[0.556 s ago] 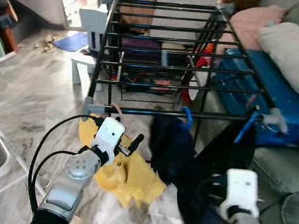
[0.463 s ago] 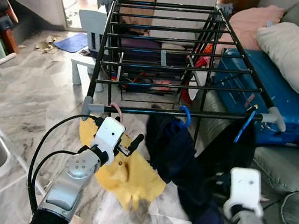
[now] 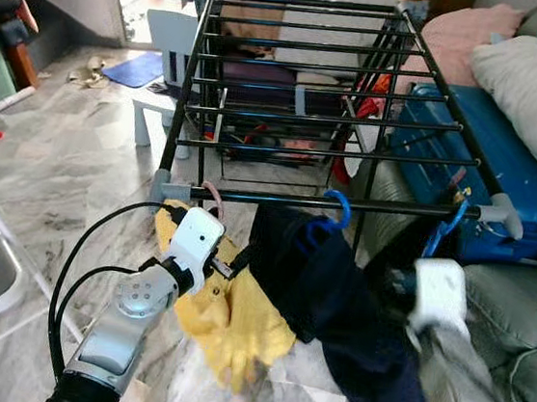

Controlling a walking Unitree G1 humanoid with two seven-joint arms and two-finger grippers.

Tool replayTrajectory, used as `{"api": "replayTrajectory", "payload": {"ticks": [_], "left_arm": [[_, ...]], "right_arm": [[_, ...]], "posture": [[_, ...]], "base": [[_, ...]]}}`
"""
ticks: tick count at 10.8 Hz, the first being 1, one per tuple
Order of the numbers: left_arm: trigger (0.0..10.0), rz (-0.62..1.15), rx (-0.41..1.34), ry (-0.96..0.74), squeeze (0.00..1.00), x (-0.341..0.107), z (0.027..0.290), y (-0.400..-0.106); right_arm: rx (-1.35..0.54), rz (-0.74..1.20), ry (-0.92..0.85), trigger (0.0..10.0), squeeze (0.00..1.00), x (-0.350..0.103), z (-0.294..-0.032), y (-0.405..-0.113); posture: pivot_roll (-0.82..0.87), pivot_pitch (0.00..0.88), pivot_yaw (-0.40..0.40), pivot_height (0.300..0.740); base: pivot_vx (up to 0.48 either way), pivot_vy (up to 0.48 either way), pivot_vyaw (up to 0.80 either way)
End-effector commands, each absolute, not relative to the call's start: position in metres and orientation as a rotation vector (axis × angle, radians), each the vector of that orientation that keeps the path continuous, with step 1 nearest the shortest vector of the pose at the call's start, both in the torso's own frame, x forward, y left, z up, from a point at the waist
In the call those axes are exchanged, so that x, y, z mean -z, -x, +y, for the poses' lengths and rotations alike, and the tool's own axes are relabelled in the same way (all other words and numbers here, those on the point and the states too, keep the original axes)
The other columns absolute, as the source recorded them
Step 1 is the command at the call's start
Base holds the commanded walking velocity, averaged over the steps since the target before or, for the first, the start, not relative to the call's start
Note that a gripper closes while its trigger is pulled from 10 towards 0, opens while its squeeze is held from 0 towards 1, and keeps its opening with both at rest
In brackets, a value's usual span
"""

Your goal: Hang hanger

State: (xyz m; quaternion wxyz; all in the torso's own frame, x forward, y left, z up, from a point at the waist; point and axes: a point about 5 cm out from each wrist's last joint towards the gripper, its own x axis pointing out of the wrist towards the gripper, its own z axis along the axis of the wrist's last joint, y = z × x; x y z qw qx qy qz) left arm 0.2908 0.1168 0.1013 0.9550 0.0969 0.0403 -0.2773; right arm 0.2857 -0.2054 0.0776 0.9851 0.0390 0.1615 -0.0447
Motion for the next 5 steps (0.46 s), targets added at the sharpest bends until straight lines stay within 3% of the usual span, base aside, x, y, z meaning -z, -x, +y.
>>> {"api": "replayTrajectory", "payload": {"ticks": [1,5], "left_arm": [[10.0,0.093,0.579,-0.2,0.0,-0.102,0.116,-0.29],[10.0,0.125,0.604,-0.177,0.0,-0.099,0.115,-0.284]], "right_arm": [[0.082,0.369,-0.102,10.0,0.0,-0.07,-0.208,-0.289],[0.238,0.481,-0.098,10.0,0.0,-0.051,-0.242,-0.285]], "posture": [[0.05,0.0,-0.008,0.74],[0.05,0.0,-0.016,0.74]], "base": [[0.0,0.0,0.0],[0.0,0.0,0.0]]}}
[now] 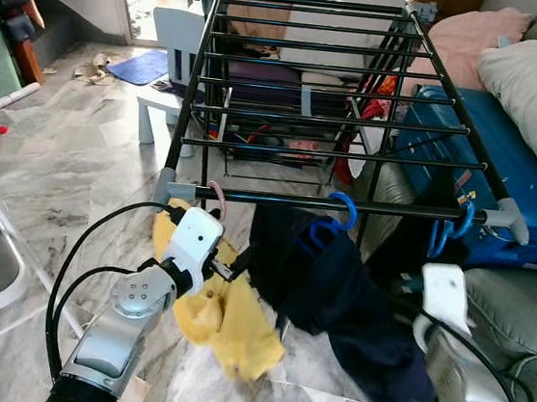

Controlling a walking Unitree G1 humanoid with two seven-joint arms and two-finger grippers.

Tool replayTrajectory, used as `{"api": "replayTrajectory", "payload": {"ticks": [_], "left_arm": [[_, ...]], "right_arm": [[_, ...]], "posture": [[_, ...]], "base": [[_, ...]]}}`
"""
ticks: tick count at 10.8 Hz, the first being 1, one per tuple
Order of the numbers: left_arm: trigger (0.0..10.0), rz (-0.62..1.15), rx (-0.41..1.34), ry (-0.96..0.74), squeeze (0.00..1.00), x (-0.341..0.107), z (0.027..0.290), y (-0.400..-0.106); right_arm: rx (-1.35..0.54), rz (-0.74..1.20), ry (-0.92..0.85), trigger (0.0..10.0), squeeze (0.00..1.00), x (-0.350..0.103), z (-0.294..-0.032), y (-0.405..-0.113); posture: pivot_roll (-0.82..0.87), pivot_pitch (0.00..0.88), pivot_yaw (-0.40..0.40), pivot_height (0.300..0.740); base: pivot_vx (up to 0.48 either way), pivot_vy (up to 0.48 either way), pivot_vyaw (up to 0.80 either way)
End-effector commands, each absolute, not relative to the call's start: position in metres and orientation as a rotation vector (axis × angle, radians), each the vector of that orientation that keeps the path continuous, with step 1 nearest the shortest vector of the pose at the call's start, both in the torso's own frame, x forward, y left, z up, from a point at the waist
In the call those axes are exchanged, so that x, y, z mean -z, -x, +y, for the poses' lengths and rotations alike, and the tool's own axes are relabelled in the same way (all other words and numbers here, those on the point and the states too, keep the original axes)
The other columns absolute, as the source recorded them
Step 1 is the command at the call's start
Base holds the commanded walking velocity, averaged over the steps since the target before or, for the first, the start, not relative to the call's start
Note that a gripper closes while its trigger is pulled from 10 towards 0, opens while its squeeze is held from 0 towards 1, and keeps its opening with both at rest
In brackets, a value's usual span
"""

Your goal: Hang hanger

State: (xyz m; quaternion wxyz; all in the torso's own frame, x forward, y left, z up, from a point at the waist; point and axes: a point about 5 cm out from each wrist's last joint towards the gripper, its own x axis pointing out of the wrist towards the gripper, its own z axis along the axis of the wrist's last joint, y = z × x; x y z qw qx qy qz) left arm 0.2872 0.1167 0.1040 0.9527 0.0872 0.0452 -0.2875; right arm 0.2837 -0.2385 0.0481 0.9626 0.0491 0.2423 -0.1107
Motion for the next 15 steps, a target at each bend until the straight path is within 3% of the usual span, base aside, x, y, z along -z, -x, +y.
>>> {"api": "replayTrajectory", "payload": {"ticks": [1,5,6,15], "left_arm": [[10.0,0.127,0.607,-0.177,0.0,-0.098,0.115,-0.284],[10.0,0.134,0.609,-0.185,0.0,-0.099,0.113,-0.286],[10.0,0.136,0.606,-0.187,0.0,-0.099,0.113,-0.286],[10.0,0.154,0.591,-0.192,0.0,-0.095,0.112,-0.286]], "right_arm": [[0.249,0.477,-0.087,10.0,0.0,-0.051,-0.246,-0.283],[0.218,0.447,-0.006,10.0,0.0,-0.054,-0.263,-0.287],[0.201,0.447,-0.033,0.0,0.0,-0.053,-0.265,-0.289],[0.076,0.467,0.023,0.0,0.0,-0.049,-0.272,-0.305]], "posture": [[0.05,0.0,-0.013,0.74],[0.05,0.0,-0.014,0.74],[0.06,0.0,-0.016,0.74],[0.06,0.0,-0.025,0.74]], "base": [[0.0,0.0,0.0],[0.0,0.0,0.0],[0.0,0.0,0.0],[0.0,0.0,0.0]]}}
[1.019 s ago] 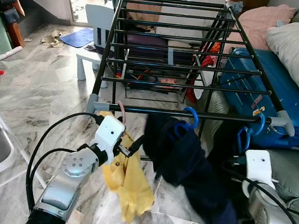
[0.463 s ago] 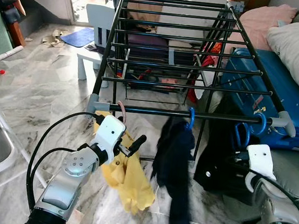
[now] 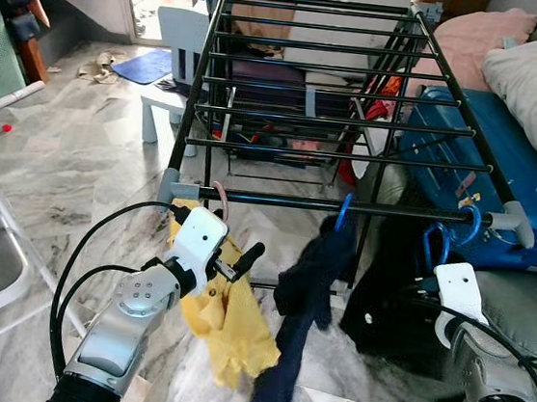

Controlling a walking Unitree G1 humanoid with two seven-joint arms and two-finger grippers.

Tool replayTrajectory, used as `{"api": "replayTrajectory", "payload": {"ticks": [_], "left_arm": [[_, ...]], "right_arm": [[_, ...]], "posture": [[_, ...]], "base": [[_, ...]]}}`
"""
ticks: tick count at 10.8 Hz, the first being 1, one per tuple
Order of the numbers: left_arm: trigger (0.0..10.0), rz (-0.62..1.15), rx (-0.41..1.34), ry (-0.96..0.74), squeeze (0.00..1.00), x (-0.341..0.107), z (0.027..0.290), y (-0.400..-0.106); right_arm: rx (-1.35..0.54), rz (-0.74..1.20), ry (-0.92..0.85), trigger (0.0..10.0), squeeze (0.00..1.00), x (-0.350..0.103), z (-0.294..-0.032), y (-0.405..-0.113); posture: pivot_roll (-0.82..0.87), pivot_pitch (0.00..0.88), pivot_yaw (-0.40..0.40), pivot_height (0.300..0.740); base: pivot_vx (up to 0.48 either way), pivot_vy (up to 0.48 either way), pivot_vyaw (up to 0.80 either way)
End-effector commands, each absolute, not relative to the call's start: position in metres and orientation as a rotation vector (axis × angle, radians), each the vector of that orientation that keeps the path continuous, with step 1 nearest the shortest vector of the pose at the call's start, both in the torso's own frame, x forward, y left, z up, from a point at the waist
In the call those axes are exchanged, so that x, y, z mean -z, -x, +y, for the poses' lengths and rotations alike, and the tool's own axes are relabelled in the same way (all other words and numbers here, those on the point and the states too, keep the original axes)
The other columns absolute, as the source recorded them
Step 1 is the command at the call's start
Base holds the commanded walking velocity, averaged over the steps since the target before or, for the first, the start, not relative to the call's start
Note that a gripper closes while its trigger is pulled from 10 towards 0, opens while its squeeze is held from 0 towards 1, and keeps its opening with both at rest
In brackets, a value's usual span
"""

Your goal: Hang hanger

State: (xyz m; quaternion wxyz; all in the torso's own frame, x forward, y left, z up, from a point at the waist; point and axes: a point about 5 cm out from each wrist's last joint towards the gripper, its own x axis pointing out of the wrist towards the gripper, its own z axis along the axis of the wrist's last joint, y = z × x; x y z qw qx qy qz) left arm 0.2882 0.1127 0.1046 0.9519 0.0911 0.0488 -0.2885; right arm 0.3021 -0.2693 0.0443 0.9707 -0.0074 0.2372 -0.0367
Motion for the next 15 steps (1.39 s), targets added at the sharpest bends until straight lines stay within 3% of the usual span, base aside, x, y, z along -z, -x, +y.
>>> {"api": "replayTrajectory", "payload": {"ticks": [1,9,11,12,15], "left_arm": [[10.0,0.153,0.589,-0.191,0.0,-0.095,0.112,-0.286],[10.0,0.146,0.587,-0.192,0.0,-0.095,0.11,-0.288],[10.0,0.143,0.586,-0.188,0.0,-0.095,0.108,-0.287],[10.0,0.143,0.585,-0.185,0.0,-0.094,0.108,-0.286],[10.0,0.137,0.58,-0.17,0.0,-0.093,0.108,-0.284]], "right_arm": [[0.078,0.469,0.027,0.0,0.0,-0.048,-0.273,-0.305],[0.082,0.437,0.072,0.0,0.0,-0.051,-0.274,-0.308],[0.08,0.332,0.123,0.0,0.0,-0.065,-0.273,-0.309],[0.081,0.283,0.131,0.0,0.0,-0.072,-0.271,-0.305],[0.129,0.178,0.116,0.0,0.0,-0.081,-0.257,-0.254]], "posture": [[0.06,0.0,-0.026,0.74],[0.06,0.0,-0.025,0.74],[0.06,0.0,-0.031,0.74],[0.06,0.0,-0.036,0.74],[0.03,0.0,-0.039,0.74]], "base": [[0.0,0.0,0.0],[0.0,0.0,0.0],[0.0,0.0,0.0],[0.0,0.0,0.0],[0.0,0.0,0.0]]}}
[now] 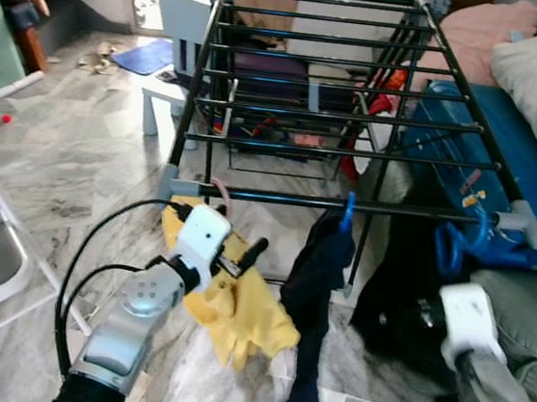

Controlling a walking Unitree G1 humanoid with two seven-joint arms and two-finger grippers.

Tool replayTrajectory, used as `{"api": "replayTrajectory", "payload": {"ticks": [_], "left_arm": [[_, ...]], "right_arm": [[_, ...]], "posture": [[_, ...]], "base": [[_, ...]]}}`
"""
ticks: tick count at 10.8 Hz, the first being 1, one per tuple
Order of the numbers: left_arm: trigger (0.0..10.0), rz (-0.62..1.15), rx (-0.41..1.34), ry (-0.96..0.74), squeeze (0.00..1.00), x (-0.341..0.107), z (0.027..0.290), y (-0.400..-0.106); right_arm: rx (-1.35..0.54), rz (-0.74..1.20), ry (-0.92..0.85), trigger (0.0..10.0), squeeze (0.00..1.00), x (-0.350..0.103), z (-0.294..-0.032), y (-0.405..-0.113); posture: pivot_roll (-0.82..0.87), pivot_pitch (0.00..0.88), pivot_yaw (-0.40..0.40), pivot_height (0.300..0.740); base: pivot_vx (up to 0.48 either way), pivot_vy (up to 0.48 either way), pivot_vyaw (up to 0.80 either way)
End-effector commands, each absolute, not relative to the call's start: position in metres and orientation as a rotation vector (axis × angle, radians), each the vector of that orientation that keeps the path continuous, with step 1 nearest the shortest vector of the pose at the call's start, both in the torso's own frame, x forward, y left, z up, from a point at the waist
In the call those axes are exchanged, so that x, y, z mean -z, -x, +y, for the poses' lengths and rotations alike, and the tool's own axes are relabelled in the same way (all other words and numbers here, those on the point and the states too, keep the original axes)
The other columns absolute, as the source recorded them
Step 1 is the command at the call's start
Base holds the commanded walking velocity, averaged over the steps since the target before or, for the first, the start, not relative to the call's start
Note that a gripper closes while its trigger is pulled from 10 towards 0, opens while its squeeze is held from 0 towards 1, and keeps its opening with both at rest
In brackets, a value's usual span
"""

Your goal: Hang hanger

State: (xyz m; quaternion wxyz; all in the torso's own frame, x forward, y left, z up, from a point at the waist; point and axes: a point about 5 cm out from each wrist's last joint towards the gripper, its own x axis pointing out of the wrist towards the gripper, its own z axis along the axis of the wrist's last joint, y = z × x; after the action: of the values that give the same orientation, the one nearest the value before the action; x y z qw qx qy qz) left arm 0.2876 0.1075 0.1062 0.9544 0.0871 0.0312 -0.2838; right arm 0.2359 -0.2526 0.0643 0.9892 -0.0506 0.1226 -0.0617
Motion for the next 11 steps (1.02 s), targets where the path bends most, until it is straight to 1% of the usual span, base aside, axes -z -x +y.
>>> {"api": "replayTrajectory", "payload": {"ticks": [1,2,3,4,6,8,11], "left_arm": [[10.0,0.111,0.569,-0.184,0.0,-0.096,0.109,-0.285],[10.0,0.098,0.555,-0.195,0.0,-0.097,0.11,-0.285],[10.0,0.097,0.532,-0.19,0.0,-0.099,0.111,-0.287],[10.0,0.089,0.533,-0.187,0.0,-0.1,0.11,-0.287],[10.0,0.085,0.538,-0.189,0.0,-0.099,0.106,-0.286],[10.0,0.086,0.526,-0.197,0.0,-0.099,0.105,-0.287],[10.0,0.091,0.516,-0.199,0.0,-0.098,0.106,-0.286]], "right_arm": [[0.131,0.193,0.088,0.0,0.0,-0.078,-0.248,-0.233],[0.138,0.22,0.064,0.7,0.0,-0.077,-0.239,-0.216],[0.135,0.248,0.04,9.7,0.0,-0.074,-0.225,-0.197],[0.147,0.276,-0.001,10.0,0.0,-0.072,-0.211,-0.182],[0.16,0.3,-0.038,10.0,0.0,-0.072,-0.201,-0.175],[0.157,0.332,-0.044,10.0,0.0,-0.071,-0.194,-0.175],[0.148,0.341,-0.048,10.0,0.0,-0.071,-0.191,-0.178]], "posture": [[0.02,0.0,-0.034,0.74],[0.01,0.0,-0.03,0.74],[0.0,0.0,-0.027,0.74],[-0.01,0.0,-0.028,0.74],[-0.01,0.0,-0.029,0.74],[-0.01,0.0,-0.033,0.74],[0.0,0.0,-0.04,0.74]], "base": [[0.0,0.0,0.0],[0.0,0.0,0.0],[0.0,0.0,0.0],[0.0,0.0,0.0],[0.0,0.0,0.0],[-0.279,0.0,0.0],[-0.308,0.0,0.0]]}}
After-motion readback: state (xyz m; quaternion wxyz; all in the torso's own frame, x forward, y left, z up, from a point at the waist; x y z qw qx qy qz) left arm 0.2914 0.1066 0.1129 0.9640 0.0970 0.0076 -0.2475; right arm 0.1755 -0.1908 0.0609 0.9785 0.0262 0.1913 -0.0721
